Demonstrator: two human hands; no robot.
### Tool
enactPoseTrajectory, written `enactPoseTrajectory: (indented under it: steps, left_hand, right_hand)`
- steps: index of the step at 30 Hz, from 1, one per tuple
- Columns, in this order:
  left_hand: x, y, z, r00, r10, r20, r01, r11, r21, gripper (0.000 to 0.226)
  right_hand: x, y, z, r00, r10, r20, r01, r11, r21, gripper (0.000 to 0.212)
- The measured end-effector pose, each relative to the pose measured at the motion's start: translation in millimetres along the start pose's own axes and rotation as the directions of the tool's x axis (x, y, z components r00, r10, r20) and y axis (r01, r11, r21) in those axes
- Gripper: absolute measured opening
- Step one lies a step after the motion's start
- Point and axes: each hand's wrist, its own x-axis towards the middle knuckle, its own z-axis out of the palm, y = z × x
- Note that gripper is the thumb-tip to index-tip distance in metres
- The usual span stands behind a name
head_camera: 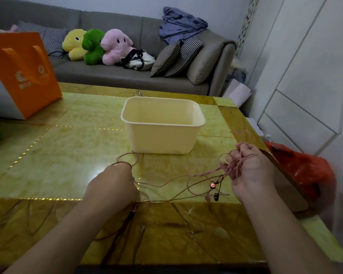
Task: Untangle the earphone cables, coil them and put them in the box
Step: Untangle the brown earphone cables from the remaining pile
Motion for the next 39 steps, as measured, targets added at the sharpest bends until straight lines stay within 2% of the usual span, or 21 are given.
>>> enactPoseTrajectory:
  steps: [3,7,10,12,13,15,16,17,19,21,24,27,29,31,34,37,39]
  left_hand:
    - [-7,6,-1,0.999,0.040,0.008,-0.041,0.993,0.109,0.020]
    - [-29,23,-25,0.993,0.078,-0.088,-0.041,0.931,0.364,0.027]
    - [-45,39,-41,0.967,0.128,-0.220,-0.040,0.931,0.363,0.041]
    - [-50,47,-41,0.932,0.198,-0.305,-0.128,0.964,0.234,0.045]
    - [-50,49,-36,0.921,0.238,-0.307,-0.214,0.970,0.110,0.044]
    - [-50,53,-19,0.918,0.352,-0.183,-0.387,0.894,-0.224,0.035]
    - [-51,57,-10,0.909,0.408,-0.089,-0.412,0.840,-0.354,0.031]
    - [-50,60,0,0.893,0.450,-0.016,-0.412,0.801,-0.434,0.031]
    - [-47,64,14,0.883,0.469,-0.011,-0.403,0.745,-0.532,0.020]
    - [-44,66,18,0.894,0.446,-0.054,-0.381,0.690,-0.615,0.008]
    - [-41,63,12,0.925,0.377,-0.038,-0.285,0.625,-0.727,0.022]
    - [-40,57,5,0.954,0.297,-0.042,-0.194,0.504,-0.841,0.026]
    - [-39,55,1,0.975,0.221,-0.007,-0.094,0.385,-0.918,0.026]
    - [-37,58,-2,0.983,0.172,0.063,0.026,0.212,-0.977,0.026]
    - [-37,62,-10,0.976,0.156,0.154,0.154,0.012,-0.988,0.021]
    - [-35,62,-14,0.963,0.155,0.220,0.236,-0.099,-0.967,0.017]
    - [-34,61,-15,0.961,0.154,0.232,0.252,-0.132,-0.959,0.018]
  right_hand:
    - [-12,2,10,0.997,0.061,0.052,-0.063,0.997,0.037,0.028]
    - [-21,4,18,0.989,0.104,0.106,-0.111,0.992,0.067,0.027]
    - [-23,5,21,0.985,0.108,0.133,-0.118,0.990,0.070,0.028]
    - [-25,6,23,0.982,0.106,0.158,-0.119,0.990,0.071,0.028]
    - [-27,7,24,0.979,0.108,0.172,-0.122,0.990,0.072,0.028]
    - [-30,10,27,0.973,0.113,0.202,-0.130,0.989,0.071,0.028]
    - [-32,12,29,0.969,0.116,0.218,-0.134,0.989,0.068,0.027]
    - [-34,15,31,0.965,0.119,0.233,-0.138,0.988,0.065,0.027]
    - [-37,21,35,0.958,0.128,0.255,-0.148,0.987,0.063,0.026]
    - [-38,25,37,0.954,0.137,0.266,-0.163,0.983,0.078,0.025]
    - [-37,24,36,0.951,0.149,0.272,-0.181,0.979,0.097,0.027]
    - [-33,19,32,0.955,0.163,0.247,-0.190,0.977,0.092,0.028]
    - [-30,17,29,0.961,0.156,0.229,-0.169,0.985,0.042,0.028]
    - [-29,16,27,0.961,0.153,0.230,-0.155,0.988,-0.012,0.026]
    - [-30,15,26,0.956,0.139,0.259,-0.122,0.989,-0.080,0.025]
    - [-29,15,26,0.944,0.144,0.296,-0.117,0.987,-0.108,0.023]
    - [-26,14,24,0.931,0.173,0.322,-0.137,0.982,-0.131,0.020]
